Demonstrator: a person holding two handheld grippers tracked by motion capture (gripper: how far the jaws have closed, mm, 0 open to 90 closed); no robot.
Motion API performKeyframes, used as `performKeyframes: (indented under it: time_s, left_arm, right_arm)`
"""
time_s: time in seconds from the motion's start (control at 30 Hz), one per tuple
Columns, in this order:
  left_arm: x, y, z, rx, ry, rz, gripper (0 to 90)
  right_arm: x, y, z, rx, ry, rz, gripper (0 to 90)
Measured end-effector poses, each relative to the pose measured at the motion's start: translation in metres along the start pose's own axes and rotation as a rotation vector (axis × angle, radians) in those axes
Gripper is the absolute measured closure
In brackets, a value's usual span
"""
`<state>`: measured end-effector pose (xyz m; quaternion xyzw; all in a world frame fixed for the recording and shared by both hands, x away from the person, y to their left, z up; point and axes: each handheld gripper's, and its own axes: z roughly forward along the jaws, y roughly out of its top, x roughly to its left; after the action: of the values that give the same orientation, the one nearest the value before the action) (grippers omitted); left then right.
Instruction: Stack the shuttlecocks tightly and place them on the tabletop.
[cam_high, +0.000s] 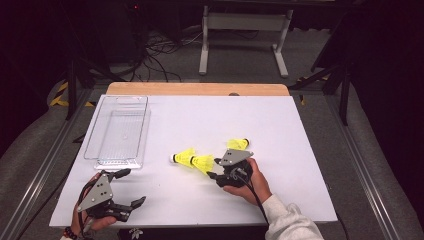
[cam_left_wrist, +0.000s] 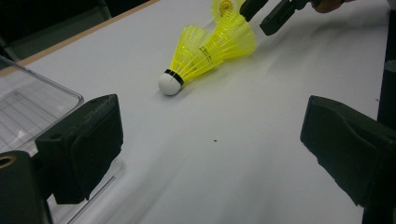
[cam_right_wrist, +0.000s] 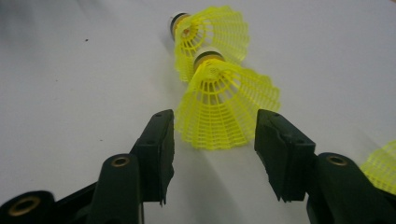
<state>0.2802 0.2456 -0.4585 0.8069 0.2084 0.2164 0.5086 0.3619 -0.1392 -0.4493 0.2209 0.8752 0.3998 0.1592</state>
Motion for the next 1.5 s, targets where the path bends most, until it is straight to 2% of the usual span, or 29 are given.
performKeyframes:
  time_s: [0.2,0.3,0.43,0.5,0.53,0.87,1.07,1.5]
  left_arm:
    - [0.000,0.000,0.002,0.008,-0.008,0.004,6.6]
    - [0.000,0.000,0.002,0.009,-0.008,-0.002,6.6]
    - [0.000,-0.001,0.002,0.015,-0.009,-0.003,6.6]
    - [0.000,-0.001,0.001,0.017,-0.007,-0.005,6.6]
    - [0.000,-0.002,0.001,0.018,-0.008,-0.006,6.6]
    - [-0.001,-0.002,0.003,0.020,-0.010,-0.009,6.6]
    - [0.000,-0.002,0.003,0.022,-0.015,-0.008,6.7]
    - [-0.001,-0.002,0.004,0.029,-0.021,-0.006,6.7]
  right_arm:
    - [0.005,0.001,0.016,0.029,0.011,-0.007,50.9]
    - [0.007,0.003,0.025,0.042,0.004,-0.016,56.8]
    - [0.005,0.003,0.033,0.050,-0.007,0.003,75.5]
    - [0.005,0.003,0.033,0.044,0.007,-0.006,86.6]
    - [0.005,0.004,0.033,0.039,0.008,-0.015,88.6]
    - [0.010,0.013,0.030,0.011,0.061,-0.100,90.0]
    - [0.011,0.017,0.031,-0.009,0.073,-0.107,90.0]
    - [0.019,0.017,0.049,0.001,0.088,-0.107,87.3]
